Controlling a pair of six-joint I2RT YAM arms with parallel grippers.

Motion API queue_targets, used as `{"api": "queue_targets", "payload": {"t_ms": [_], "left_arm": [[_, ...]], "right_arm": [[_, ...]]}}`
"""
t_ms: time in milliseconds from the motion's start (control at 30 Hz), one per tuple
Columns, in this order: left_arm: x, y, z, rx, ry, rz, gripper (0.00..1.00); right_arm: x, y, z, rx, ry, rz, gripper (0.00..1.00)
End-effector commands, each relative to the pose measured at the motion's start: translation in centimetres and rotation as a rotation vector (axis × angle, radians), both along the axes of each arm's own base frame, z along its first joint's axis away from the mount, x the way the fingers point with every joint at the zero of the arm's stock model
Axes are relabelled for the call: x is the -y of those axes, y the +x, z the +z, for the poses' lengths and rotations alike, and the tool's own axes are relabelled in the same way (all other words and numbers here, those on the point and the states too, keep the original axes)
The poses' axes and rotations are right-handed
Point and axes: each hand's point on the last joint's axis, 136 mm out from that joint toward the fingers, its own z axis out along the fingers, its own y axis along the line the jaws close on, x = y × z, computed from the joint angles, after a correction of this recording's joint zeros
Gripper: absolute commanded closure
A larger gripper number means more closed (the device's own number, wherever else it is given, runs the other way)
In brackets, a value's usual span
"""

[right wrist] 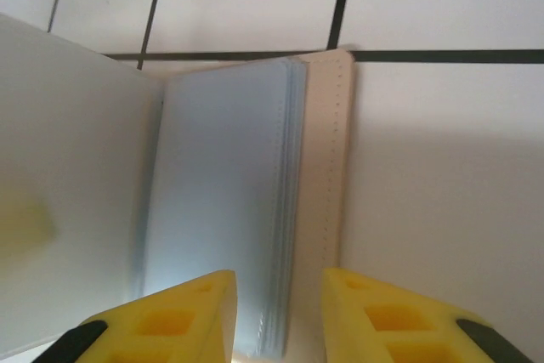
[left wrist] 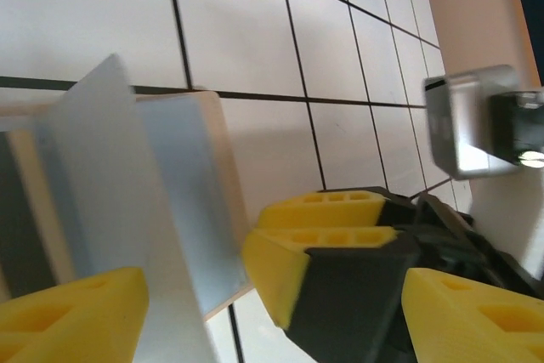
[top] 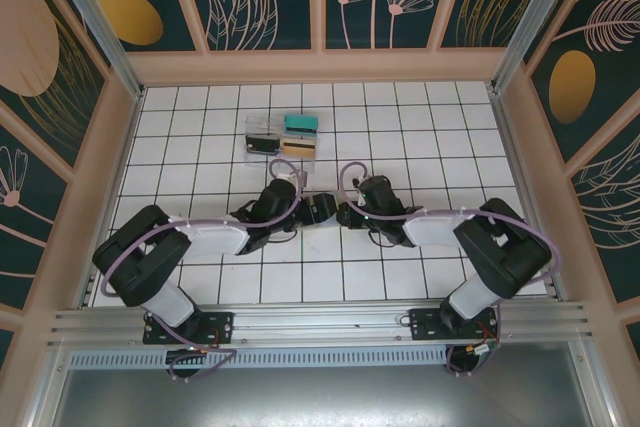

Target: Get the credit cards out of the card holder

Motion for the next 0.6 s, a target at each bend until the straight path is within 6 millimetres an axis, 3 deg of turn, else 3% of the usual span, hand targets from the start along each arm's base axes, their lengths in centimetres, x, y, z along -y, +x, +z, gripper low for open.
{"api": "queue_targets", "payload": {"t_ms": [0, 167, 367, 567], "left_arm": [[1.7, 0.3, 0.5, 0.017, -0.033, -0.031, 0.22], [1.5, 0.4, 0.0, 0.018, -0.024, -0.023, 0.21], [-1.3, 0.4, 0.1, 0.046, 0.051, 0.055, 0.27], [-6.7, 0.3, -0.9, 0.06, 0.177, 0.182, 0.65]], "right_arm": [[1.8, 0.7, 2.3, 0.065, 0.027, -0.085, 0.67], [2.9, 0.6, 3.0, 0.073, 0.017, -0.109, 0.66], [1.2, 0.7, 4.0, 0.073, 0.069, -0.063, 0.66], [-2.5, 0.6, 4.5, 0.042, 0.124, 0.035, 0.66]]}}
